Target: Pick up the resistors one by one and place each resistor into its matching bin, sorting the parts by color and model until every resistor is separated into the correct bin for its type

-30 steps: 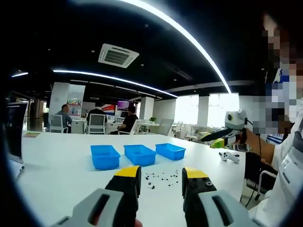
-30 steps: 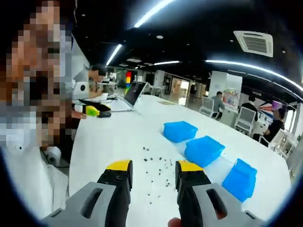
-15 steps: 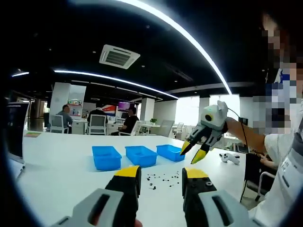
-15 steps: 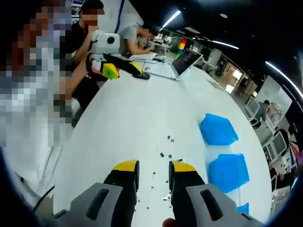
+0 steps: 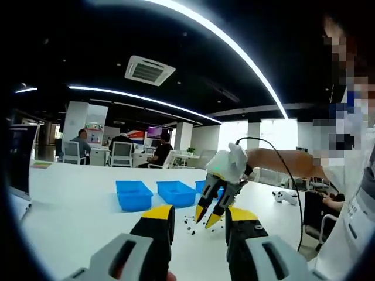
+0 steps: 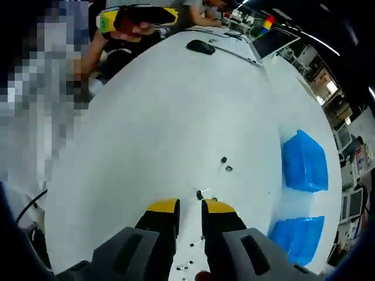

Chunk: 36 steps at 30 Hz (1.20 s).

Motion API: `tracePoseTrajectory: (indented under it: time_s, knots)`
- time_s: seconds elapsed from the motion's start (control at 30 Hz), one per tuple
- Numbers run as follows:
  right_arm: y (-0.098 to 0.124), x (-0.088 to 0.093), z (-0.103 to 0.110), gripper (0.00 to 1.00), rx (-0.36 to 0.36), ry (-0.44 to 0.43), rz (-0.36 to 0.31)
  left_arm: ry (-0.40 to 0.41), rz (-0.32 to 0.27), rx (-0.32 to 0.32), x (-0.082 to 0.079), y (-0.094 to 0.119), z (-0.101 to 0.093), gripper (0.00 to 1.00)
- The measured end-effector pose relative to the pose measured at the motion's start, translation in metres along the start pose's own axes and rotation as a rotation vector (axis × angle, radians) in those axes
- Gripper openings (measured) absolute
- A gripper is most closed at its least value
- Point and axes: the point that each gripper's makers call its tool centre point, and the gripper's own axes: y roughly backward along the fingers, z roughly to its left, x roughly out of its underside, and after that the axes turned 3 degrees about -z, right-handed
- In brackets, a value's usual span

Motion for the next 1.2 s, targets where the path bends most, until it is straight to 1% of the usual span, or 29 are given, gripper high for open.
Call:
tracePoseTrajectory:
  time_s: [0.1,0.23,0.4,0.43,0.47,0.53,0.57,0.6,0.77,0.9,0.97,1.03,1.07,1.1,1.13,1.17,1.2]
  knots:
    - [-0.009,0.009,-0.003,0.18,-0.022,0.037,0.054,0.002,-0.001,-0.002,0.000,0.000,0.001,0.36]
    - [-0.017,0.015,-0.006,0.18,-0.039,0.039,0.074,0.001,-0.003,-0.001,0.000,0.000,0.000,0.36]
    - [-0.024,0.017,-0.009,0.18,-0.056,0.037,0.070,-0.004,0.001,-0.014,0.001,0.000,0.003,0.36]
    - [-0.023,0.015,-0.007,0.16,-0.076,0.025,0.059,-0.004,0.000,-0.015,0.001,0.000,0.003,0.36]
    - [-0.023,0.017,-0.010,0.16,-0.069,0.028,0.063,-0.003,-0.002,-0.012,0.000,0.000,0.002,0.36]
    - [-0.026,0.017,-0.004,0.11,-0.113,-0.021,0.052,-0.003,-0.004,-0.010,0.000,0.000,0.001,0.36]
    - [-0.026,0.016,-0.002,0.07,-0.133,-0.030,0.044,-0.004,-0.004,-0.010,0.000,-0.001,0.001,0.36]
    - [-0.025,0.016,-0.005,0.07,-0.114,-0.042,0.043,-0.002,-0.003,-0.009,0.001,-0.001,0.001,0.36]
    - [-0.024,0.016,-0.005,0.07,-0.099,-0.068,0.038,-0.001,0.000,-0.006,0.002,-0.002,0.000,0.36]
    - [-0.021,0.015,-0.006,0.07,-0.062,-0.062,0.028,-0.003,-0.004,-0.007,0.000,-0.001,0.000,0.36]
    - [-0.009,0.004,-0.012,0.07,-0.006,-0.093,-0.040,-0.004,-0.003,-0.006,0.000,-0.001,-0.001,0.36]
    - [0.005,-0.002,-0.017,0.07,0.047,-0.129,-0.094,-0.004,-0.003,-0.004,0.000,-0.001,-0.001,0.36]
    - [0.012,-0.006,-0.019,0.07,0.076,-0.142,-0.129,-0.004,-0.004,-0.004,-0.001,-0.001,-0.001,0.36]
    - [0.023,-0.008,-0.020,0.07,0.110,-0.180,-0.170,-0.005,-0.005,-0.004,-0.001,-0.001,-0.001,0.36]
    - [0.031,-0.009,-0.022,0.07,0.150,-0.189,-0.203,-0.005,-0.006,-0.004,-0.001,-0.001,-0.001,0.36]
    - [0.038,-0.012,-0.020,0.07,0.179,-0.207,-0.249,-0.005,-0.006,-0.004,-0.002,-0.001,-0.001,0.36]
    - [0.041,-0.012,-0.019,0.07,0.185,-0.212,-0.259,-0.005,-0.006,-0.003,-0.002,-0.001,-0.002,0.36]
